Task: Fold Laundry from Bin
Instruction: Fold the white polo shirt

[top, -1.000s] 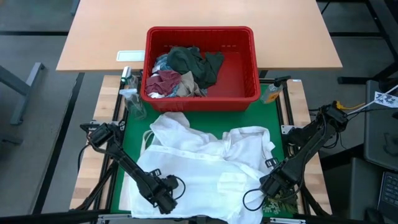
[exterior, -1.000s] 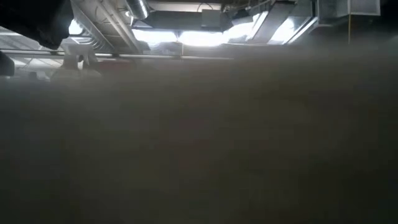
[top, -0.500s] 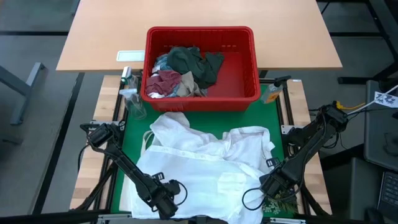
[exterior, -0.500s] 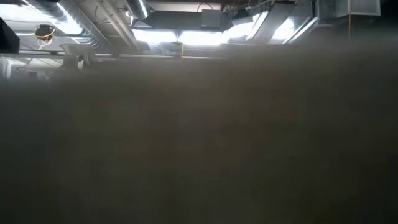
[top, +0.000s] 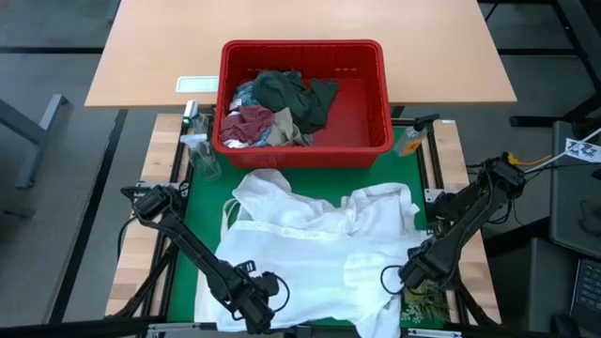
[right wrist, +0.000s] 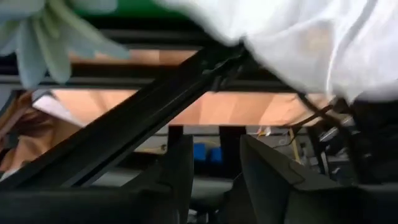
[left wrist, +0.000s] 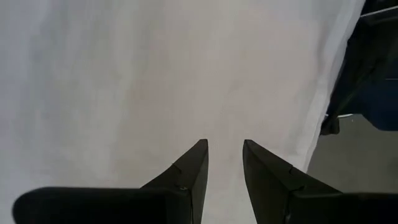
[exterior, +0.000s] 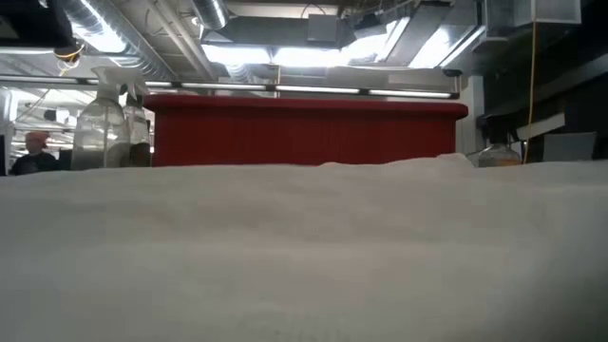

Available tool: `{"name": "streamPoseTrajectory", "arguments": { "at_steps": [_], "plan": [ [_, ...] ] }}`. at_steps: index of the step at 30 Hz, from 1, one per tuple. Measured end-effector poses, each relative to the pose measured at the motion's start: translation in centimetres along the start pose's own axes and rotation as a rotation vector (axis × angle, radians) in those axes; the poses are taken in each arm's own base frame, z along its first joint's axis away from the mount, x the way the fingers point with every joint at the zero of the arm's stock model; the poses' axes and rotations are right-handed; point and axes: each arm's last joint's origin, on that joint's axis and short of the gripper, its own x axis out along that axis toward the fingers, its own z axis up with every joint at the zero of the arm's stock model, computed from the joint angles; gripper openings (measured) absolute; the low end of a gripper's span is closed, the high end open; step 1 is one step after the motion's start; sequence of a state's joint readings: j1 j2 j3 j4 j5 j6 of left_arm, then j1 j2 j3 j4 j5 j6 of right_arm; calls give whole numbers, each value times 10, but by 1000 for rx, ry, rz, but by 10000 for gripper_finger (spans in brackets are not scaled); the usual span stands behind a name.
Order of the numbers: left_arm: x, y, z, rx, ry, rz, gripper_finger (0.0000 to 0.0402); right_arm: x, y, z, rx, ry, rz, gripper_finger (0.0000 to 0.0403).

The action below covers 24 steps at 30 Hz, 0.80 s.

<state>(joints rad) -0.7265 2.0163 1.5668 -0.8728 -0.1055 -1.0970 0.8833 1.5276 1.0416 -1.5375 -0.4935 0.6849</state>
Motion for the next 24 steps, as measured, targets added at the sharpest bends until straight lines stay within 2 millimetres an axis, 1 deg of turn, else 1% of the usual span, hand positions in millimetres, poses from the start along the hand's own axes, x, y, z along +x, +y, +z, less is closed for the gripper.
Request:
{"name": "streamPoseTrajectory", "arguments": {
  "at_steps": [7, 10, 13, 17, 21, 24],
  "plan": [
    [0, 1, 2, 1, -53, 28, 95, 0, 2, 1, -9, 8, 34, 133],
    [0, 1, 1, 0, -52, 24, 95, 0, 1, 0, -5, 18, 35, 133],
    [-1, -3, 0, 1, -26, -18, 95, -3, 2, -3, 0, 31, 37, 133],
    [-1, -9, -3, -54, 2, -79, 95, -21, 8, -7, -33, -52, 21, 133],
    [-2, -16, -9, -105, 37, -139, 98, -45, 17, -11, -77, -214, 6, 133],
    [-4, -21, -15, -125, 50, -168, 108, -61, 25, -11, -117, -358, 24, 133]
  ]
}}
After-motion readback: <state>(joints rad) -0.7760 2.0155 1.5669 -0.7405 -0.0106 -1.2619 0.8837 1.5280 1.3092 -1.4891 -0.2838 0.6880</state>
